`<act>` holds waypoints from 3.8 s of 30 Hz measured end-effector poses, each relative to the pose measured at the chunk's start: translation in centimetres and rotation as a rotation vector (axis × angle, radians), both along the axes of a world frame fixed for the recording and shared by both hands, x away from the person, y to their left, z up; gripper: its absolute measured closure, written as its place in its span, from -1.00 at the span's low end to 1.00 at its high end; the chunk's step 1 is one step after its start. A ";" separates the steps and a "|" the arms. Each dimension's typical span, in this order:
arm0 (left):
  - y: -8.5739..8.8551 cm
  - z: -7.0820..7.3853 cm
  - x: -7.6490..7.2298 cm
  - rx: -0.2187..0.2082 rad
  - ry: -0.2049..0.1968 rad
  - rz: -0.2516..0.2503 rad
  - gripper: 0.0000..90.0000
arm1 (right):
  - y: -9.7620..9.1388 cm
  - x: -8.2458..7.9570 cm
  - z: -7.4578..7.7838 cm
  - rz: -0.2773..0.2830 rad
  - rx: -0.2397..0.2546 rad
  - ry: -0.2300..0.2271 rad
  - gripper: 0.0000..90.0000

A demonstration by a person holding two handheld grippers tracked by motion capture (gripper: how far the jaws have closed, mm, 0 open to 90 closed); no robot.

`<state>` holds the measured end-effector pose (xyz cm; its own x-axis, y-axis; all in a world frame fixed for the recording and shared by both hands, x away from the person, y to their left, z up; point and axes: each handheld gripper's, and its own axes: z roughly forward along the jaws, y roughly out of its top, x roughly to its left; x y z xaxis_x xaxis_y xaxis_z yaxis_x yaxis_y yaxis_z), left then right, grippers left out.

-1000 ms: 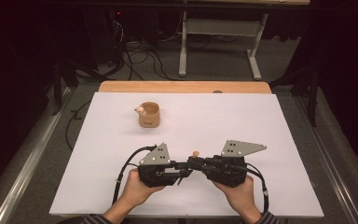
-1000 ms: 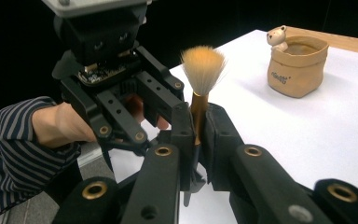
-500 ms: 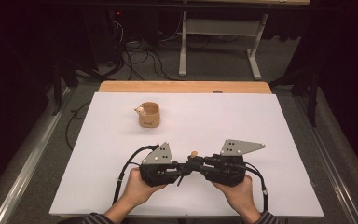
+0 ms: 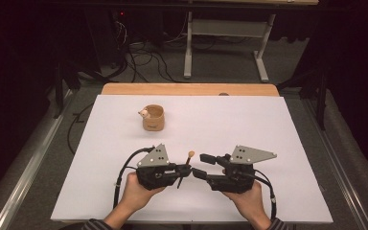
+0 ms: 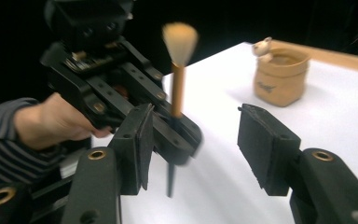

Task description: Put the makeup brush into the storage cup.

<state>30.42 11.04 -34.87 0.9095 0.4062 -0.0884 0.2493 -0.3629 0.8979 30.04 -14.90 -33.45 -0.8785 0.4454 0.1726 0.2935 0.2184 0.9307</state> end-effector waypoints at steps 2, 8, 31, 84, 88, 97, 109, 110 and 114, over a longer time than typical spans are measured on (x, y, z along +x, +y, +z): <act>0.2 0.1 0.0 -0.007 -0.003 0.008 0.84 | -0.4 0.0 -0.2 -0.012 0.000 -0.003 0.02; 0.5 0.1 0.1 -0.016 -0.014 0.021 0.84 | -1.6 -0.1 -0.9 -0.046 -0.015 -0.011 0.00; 0.9 0.1 0.0 -0.024 -0.023 0.031 0.84 | -5.4 -0.4 -1.4 -0.145 -0.039 -0.015 -0.11; 1.7 0.5 0.2 -0.053 -0.033 0.052 0.84 | -11.5 -0.5 -3.6 -0.364 -0.048 -0.055 -0.34; 1.8 0.5 0.3 -0.056 -0.033 0.056 0.84 | -12.2 -0.2 -3.9 -0.380 -0.037 -0.069 -0.34; 2.1 0.5 0.5 -0.059 -0.033 0.065 0.84 | -13.9 0.7 -4.9 -0.458 -0.022 -0.062 -0.34; 2.8 0.5 0.8 -0.062 -0.035 0.097 0.84 | -14.5 1.6 -6.8 -0.502 -0.091 -0.073 -0.34; 2.9 0.5 0.8 -0.063 -0.032 0.101 0.84 | -14.5 1.6 -6.8 -0.500 -0.102 -0.078 -0.34; 3.5 0.5 1.1 -0.081 -0.028 0.122 0.84 | -14.5 1.7 -7.0 -0.509 -0.111 -0.078 -0.34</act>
